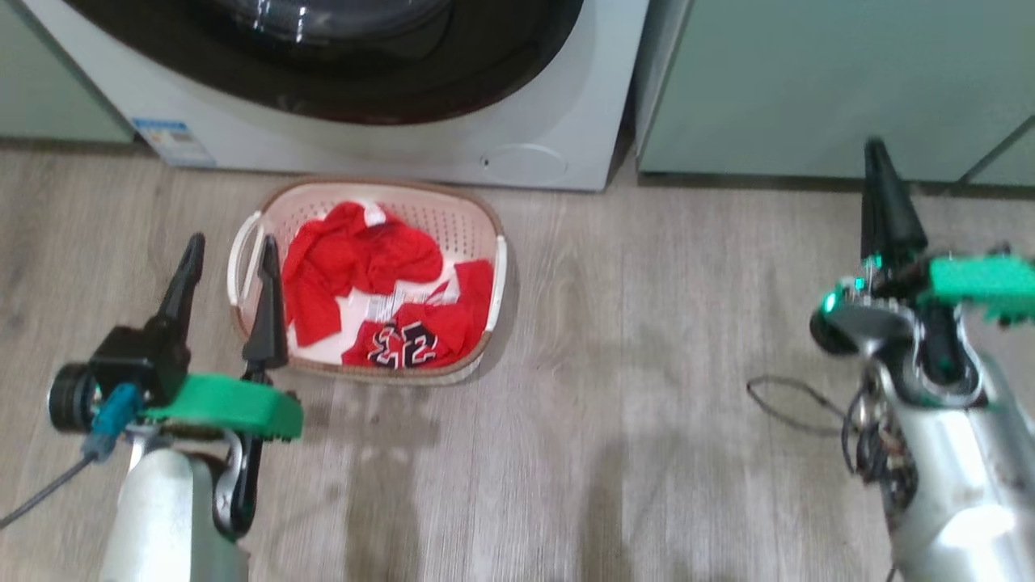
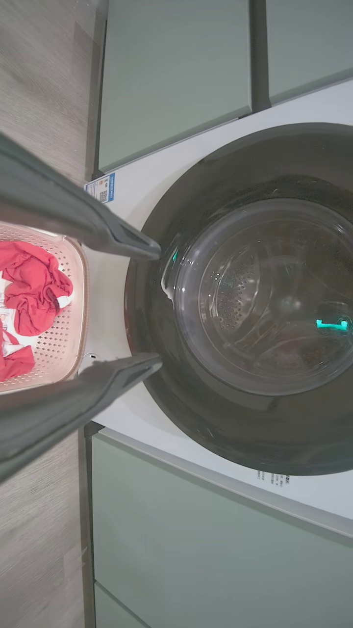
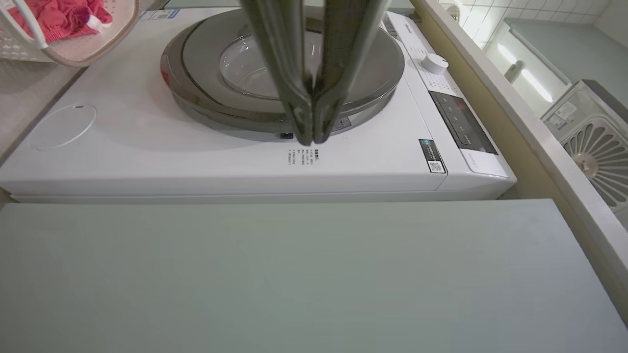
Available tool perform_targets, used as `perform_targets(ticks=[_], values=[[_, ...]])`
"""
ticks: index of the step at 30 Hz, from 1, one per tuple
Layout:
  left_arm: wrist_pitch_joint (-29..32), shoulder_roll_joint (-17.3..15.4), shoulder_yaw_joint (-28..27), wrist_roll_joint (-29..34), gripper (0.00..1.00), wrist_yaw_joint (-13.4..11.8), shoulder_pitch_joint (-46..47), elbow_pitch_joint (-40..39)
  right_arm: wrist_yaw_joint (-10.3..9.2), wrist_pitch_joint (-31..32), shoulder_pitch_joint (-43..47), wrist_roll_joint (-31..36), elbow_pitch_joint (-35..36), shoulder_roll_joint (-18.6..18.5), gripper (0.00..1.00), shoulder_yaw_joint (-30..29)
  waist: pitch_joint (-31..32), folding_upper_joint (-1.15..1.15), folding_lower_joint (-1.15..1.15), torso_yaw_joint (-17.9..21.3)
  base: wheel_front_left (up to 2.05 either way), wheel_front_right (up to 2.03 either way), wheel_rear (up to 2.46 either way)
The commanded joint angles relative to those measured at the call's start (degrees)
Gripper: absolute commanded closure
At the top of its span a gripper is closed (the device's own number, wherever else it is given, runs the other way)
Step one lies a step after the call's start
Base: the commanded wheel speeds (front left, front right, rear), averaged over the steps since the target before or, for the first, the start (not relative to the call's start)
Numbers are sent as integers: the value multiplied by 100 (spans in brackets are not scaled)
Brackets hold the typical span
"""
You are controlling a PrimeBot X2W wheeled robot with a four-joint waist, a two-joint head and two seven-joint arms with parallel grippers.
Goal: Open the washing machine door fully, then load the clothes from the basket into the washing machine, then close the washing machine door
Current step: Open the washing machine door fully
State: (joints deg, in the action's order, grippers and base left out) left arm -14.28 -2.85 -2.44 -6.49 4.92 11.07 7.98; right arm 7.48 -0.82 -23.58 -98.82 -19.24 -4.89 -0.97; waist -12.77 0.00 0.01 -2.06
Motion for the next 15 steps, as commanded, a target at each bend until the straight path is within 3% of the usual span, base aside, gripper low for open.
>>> perform_targets(ticks=[1, 15], values=[[-72, -42, -144, -29, 0, 19, 300, -258, 1, 113, -502, -3, 18, -95, 100, 183, -261, 0, -1, -148, 0, 0, 0], [-72, -7, 134, -249, 0, 3, 835, -418, 1, 840, -2980, 168, -1615, -348, 100, 719, -1096, 0, -1, -807, 0, 0, 0]])
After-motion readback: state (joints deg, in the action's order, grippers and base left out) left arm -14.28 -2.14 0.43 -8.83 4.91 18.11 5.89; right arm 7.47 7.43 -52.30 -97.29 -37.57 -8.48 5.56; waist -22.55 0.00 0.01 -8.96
